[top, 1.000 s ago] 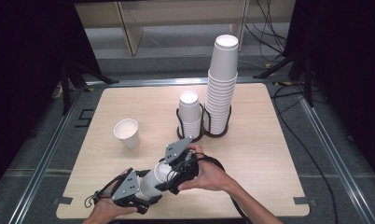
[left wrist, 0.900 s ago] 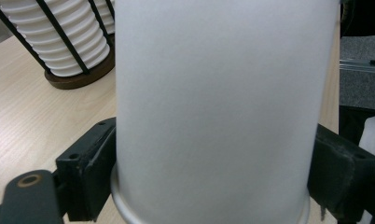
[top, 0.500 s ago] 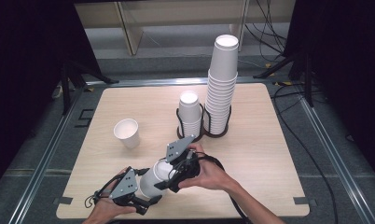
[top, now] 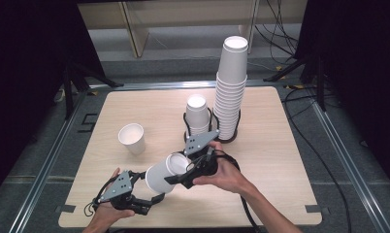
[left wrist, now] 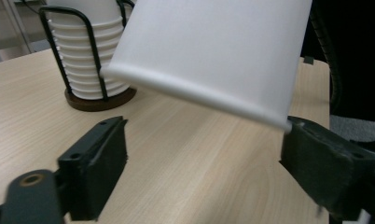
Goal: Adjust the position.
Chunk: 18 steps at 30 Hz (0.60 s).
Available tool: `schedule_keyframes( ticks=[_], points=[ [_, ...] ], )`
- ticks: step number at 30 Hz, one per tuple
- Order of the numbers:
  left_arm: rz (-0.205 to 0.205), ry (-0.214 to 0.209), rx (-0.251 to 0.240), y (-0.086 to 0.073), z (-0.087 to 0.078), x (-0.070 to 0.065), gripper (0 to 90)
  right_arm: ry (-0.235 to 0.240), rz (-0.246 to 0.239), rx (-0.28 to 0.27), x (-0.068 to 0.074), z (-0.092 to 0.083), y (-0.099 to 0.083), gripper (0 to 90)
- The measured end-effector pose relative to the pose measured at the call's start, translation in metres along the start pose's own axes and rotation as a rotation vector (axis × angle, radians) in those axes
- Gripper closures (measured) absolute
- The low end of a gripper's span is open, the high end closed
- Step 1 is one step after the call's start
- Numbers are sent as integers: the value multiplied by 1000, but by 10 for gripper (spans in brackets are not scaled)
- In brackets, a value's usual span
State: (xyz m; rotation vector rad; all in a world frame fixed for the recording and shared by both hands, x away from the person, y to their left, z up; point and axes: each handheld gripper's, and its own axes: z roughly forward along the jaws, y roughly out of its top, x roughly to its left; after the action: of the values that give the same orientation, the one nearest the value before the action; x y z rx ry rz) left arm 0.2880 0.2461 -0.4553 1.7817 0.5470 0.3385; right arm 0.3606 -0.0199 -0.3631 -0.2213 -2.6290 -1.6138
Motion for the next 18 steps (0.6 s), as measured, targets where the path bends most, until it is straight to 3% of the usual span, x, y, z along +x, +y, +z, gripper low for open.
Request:
schedule_keyframes(
  ticks=[4,6,9,11,13,15,18],
  points=[
    [-36,5,-17,0,0,2,146,-27,35,-68,-6,-13,0,243],
    [-54,-12,-45,0,1,3,146,-26,51,-100,-9,-17,0,243],
    [-80,-3,-45,1,-2,2,146,-32,75,-145,-12,-21,-2,243],
    [-79,-10,-71,1,0,2,146,-16,92,-174,-12,-20,-4,242],
    [-94,0,-76,2,0,1,146,-1,122,-181,-12,-19,-5,243],
    [-97,0,-75,2,0,2,146,-4,108,-198,-13,-16,-7,242],
    [-100,13,-69,3,-2,2,146,24,132,-198,-12,-11,-9,243]
  ],
)
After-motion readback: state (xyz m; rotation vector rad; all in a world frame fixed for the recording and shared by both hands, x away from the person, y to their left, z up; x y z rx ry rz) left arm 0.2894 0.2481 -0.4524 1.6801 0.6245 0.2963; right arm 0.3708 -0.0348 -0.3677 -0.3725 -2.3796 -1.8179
